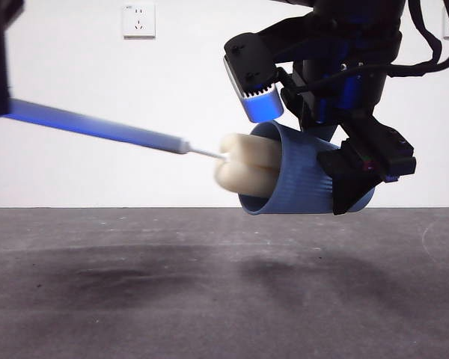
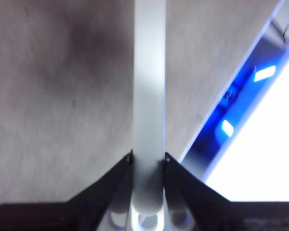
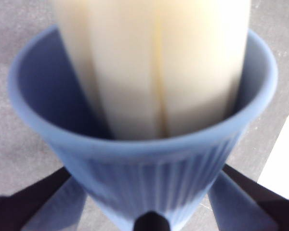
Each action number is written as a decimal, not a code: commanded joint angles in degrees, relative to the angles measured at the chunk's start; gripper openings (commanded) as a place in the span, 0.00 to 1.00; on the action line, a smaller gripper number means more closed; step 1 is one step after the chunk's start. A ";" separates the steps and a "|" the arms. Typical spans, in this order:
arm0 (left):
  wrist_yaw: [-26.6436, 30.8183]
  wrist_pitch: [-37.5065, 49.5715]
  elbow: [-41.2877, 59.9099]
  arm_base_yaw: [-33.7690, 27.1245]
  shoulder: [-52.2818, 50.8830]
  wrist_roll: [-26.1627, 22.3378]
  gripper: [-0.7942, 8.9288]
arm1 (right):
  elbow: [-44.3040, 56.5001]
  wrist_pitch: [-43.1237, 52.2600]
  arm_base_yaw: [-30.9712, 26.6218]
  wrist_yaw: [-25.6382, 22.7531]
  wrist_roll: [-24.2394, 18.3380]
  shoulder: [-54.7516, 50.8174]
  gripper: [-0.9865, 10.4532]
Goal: Pick up the cup brush,pick up the cup,insert the brush into the cup,clean the cup,put the cup brush back,put the cup back to the fixed position on the table
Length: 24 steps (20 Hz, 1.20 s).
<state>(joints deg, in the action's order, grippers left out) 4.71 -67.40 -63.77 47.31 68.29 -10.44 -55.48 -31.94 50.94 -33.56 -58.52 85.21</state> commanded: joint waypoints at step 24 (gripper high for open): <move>5.79 1.51 -0.13 -4.44 4.66 1.90 0.07 | -0.09 0.17 0.85 -1.29 17.42 -0.15 0.08</move>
<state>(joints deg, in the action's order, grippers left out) 9.52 -66.04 -63.77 43.55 73.23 -10.50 -55.48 -31.48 51.72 -34.70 -44.64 85.21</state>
